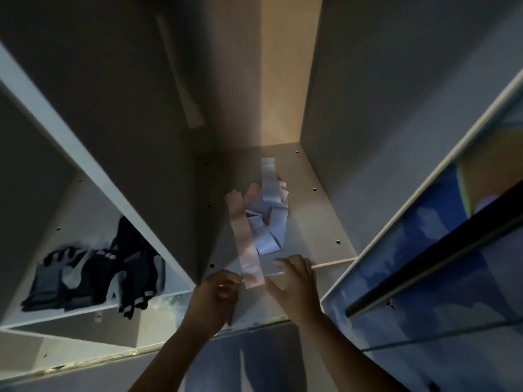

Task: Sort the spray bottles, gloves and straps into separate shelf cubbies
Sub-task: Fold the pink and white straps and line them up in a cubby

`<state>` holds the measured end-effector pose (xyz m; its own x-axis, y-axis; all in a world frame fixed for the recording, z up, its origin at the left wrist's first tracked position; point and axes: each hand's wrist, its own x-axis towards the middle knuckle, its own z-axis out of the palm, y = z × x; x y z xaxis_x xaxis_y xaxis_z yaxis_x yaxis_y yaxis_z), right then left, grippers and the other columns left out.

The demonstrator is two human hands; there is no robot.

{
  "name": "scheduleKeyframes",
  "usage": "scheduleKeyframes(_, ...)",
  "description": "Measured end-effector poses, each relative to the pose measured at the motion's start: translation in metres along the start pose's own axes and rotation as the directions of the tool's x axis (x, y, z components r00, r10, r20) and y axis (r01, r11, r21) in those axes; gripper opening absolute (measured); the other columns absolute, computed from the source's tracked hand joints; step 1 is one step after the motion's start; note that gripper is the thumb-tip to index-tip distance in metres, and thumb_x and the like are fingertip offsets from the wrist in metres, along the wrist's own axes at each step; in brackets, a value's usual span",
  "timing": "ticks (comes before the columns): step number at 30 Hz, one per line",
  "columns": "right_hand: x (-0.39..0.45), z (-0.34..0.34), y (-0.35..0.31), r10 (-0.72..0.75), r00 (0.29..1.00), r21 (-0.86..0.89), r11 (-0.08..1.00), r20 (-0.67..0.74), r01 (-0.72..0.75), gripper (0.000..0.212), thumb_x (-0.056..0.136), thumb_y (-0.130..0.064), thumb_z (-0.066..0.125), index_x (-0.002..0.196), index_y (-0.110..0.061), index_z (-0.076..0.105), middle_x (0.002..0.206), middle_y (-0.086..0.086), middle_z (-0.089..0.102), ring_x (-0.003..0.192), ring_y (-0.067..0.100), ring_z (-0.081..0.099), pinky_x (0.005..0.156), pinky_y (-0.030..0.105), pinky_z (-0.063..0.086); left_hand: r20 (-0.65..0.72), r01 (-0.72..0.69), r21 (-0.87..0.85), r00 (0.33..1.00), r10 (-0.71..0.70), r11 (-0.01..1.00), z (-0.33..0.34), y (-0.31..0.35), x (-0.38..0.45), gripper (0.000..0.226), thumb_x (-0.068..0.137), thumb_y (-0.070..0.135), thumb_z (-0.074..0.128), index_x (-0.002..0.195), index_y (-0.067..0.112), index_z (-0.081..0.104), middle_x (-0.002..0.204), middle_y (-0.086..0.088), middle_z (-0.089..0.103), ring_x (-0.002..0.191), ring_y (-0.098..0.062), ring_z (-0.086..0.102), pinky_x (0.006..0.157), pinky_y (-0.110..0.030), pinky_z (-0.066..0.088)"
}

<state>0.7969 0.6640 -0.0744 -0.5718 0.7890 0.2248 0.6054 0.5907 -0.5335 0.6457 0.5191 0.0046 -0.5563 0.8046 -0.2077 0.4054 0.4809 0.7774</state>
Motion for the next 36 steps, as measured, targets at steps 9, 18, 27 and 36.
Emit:
scheduleKeyframes(9,0.081,0.003,-0.003,0.218,0.971,0.029,0.975,0.104,-0.222,0.052,0.082,-0.047,0.073,0.123,-0.018,0.062,0.122,0.007,0.052,0.115,0.027,0.046,0.089,0.038,0.042,-0.027,-0.154,0.141,0.987,0.159,0.978,0.027,-0.012,0.014,0.027,0.082,0.010,0.068,0.097,0.031,0.070,0.102,0.011,0.065,0.095,-0.003,0.061,0.088,-0.023,0.051)
scheduleKeyframes(18,0.058,-0.022,0.009,0.149,0.971,-0.098,0.986,0.186,-0.132,0.012,0.075,-0.025,0.075,0.080,-0.016,0.069,0.093,0.005,0.059,0.091,0.025,0.056,0.082,0.035,0.046,-0.046,-0.133,0.093,0.989,0.137,0.987,0.032,-0.023,0.041,0.019,0.084,0.028,0.072,0.101,0.037,0.069,0.108,0.019,0.063,0.099,0.003,0.062,0.090,-0.024,0.054)
scheduleKeyframes(27,0.102,0.005,-0.008,0.267,0.939,0.025,0.960,0.218,-0.279,0.053,0.083,-0.057,0.066,0.117,-0.017,0.058,0.115,0.008,0.062,0.112,0.029,0.055,0.088,0.038,0.047,0.048,-0.175,0.542,0.983,0.177,0.822,0.051,-0.016,0.043,0.064,0.080,0.047,0.071,0.138,0.036,0.046,0.143,0.008,0.046,0.131,-0.017,0.043,0.110,-0.034,0.036)
scheduleKeyframes(36,0.141,0.024,-0.006,0.038,0.993,0.030,0.999,0.116,-0.042,0.044,0.094,-0.038,0.063,0.136,-0.026,0.055,0.132,0.009,0.053,0.121,0.029,0.049,0.098,0.038,0.045,0.095,-0.229,0.671,0.970,0.224,0.705,0.061,-0.008,0.058,0.058,0.088,0.035,0.064,0.141,0.027,0.042,0.141,0.001,0.049,0.128,-0.020,0.048,0.109,-0.037,0.038)
